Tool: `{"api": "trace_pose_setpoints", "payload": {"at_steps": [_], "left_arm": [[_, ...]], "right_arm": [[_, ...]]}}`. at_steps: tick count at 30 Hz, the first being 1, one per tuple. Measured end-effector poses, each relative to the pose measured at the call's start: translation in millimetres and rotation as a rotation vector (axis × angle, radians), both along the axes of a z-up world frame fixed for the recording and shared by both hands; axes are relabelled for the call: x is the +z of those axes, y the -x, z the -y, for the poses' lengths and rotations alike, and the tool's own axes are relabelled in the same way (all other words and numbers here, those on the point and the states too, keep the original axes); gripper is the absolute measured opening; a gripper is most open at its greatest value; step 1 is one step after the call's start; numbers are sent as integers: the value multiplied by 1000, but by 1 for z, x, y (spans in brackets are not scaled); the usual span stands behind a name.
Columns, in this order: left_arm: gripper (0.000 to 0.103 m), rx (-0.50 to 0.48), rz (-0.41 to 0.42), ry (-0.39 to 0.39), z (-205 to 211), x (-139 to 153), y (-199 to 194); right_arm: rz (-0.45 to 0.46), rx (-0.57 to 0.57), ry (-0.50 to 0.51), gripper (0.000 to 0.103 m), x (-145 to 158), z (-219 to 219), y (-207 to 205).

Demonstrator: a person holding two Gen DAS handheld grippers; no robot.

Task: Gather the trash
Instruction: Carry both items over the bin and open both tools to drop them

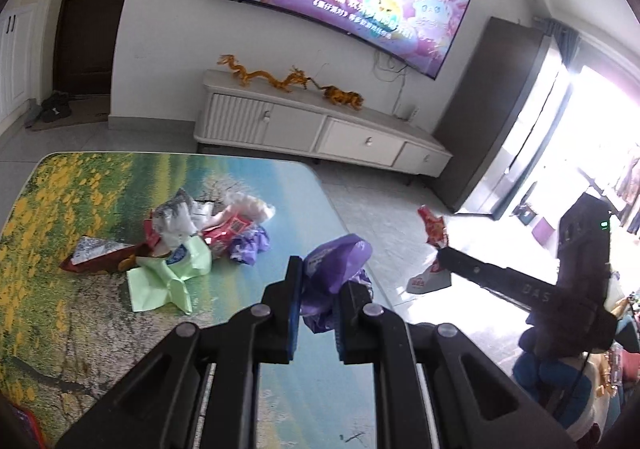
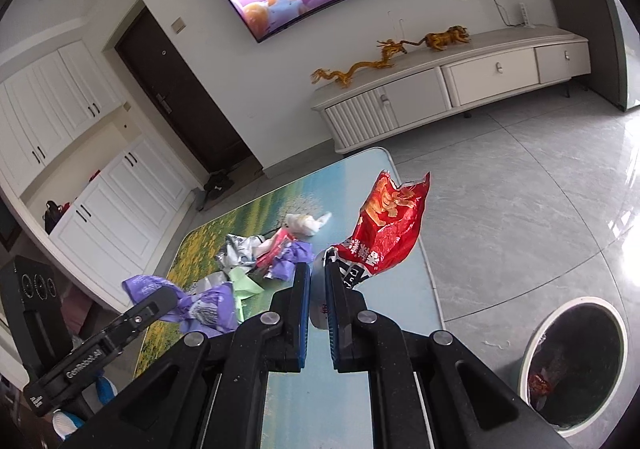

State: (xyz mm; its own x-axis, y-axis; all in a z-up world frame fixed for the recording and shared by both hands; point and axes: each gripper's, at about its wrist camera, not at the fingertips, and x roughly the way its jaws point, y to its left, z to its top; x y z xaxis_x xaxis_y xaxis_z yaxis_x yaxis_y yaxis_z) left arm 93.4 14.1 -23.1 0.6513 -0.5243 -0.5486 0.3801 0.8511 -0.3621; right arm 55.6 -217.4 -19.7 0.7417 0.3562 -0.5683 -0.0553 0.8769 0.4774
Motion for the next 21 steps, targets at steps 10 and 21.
{"api": "trace_pose_setpoints", "payload": {"at_steps": [10,21], "left_arm": [[13,-130,73,69,4,18,26],[13,-265,116,81,41,35,43]], "right_arm": [[0,-56,-45,8,-8,26,15],[5,-155,-67,8,-17,65,38]]}}
